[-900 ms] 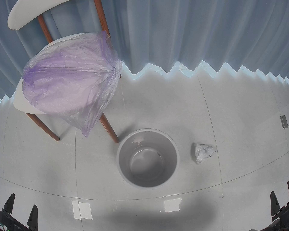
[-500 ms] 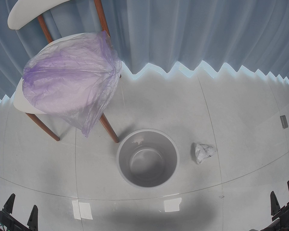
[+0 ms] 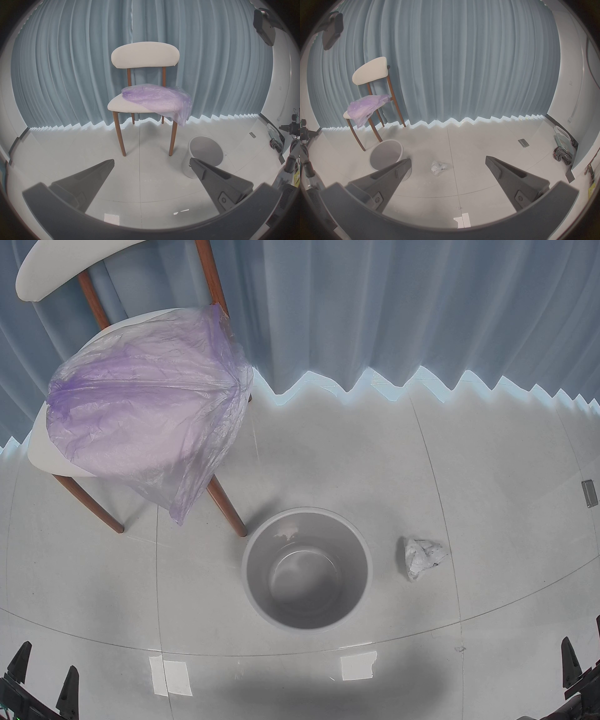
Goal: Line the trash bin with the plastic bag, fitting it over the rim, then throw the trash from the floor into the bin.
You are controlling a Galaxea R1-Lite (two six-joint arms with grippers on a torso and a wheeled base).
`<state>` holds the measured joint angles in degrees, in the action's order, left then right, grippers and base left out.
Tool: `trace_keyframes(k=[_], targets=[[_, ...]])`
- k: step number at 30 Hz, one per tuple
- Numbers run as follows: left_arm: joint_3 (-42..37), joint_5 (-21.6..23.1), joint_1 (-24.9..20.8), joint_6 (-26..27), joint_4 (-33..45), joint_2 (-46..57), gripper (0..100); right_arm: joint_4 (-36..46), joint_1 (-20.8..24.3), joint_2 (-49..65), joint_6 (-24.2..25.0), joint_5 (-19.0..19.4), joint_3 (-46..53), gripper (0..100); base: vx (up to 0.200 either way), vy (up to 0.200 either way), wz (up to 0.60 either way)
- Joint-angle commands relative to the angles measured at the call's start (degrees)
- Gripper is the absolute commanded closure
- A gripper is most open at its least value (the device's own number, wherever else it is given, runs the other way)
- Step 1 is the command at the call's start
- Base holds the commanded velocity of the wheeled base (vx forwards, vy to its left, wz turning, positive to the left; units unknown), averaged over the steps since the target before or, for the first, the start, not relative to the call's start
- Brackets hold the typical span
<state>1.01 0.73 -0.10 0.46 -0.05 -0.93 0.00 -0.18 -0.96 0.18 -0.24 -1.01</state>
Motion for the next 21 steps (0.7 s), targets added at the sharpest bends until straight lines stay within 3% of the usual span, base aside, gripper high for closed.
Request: trace_keyframes(k=[1, 5, 11, 14, 16, 21], targets=[[-1.0, -0.5, 0.0, -0.4, -0.6, 0.9, 0, 0.0, 0.0, 1.0, 0.0, 0.0, 1.0, 0, 0.000, 0.000, 0.00], [1.4, -3.7, -1.0, 0.6, -10.0, -1.1, 0, 0.0, 0.0, 1.0, 0.0, 0.0, 1.0, 0, 0.000, 0.000, 0.00], [3.6, -4.3, -1.5, 3.7, -10.4, -2.5, 0, 0.0, 0.0, 1.0, 0.0, 0.0, 1.0, 0, 0.000, 0.000, 0.00], [4.2, -2.9, -1.8, 3.7, -10.1, -2.8, 0, 0.0, 0.0, 1.0, 0.0, 0.0, 1.0, 0, 0.000, 0.000, 0.00], [5.6, 2.8, -2.3, 3.6, -7.3, -3.6, 0, 0.0, 0.0, 1.0, 0.0, 0.0, 1.0, 0, 0.000, 0.000, 0.00], [9.3, 6.0, -2.4, 4.5, -2.6, -7.7, 0, 0.0, 0.0, 1.0, 0.0, 0.0, 1.0, 0, 0.000, 0.000, 0.00]])
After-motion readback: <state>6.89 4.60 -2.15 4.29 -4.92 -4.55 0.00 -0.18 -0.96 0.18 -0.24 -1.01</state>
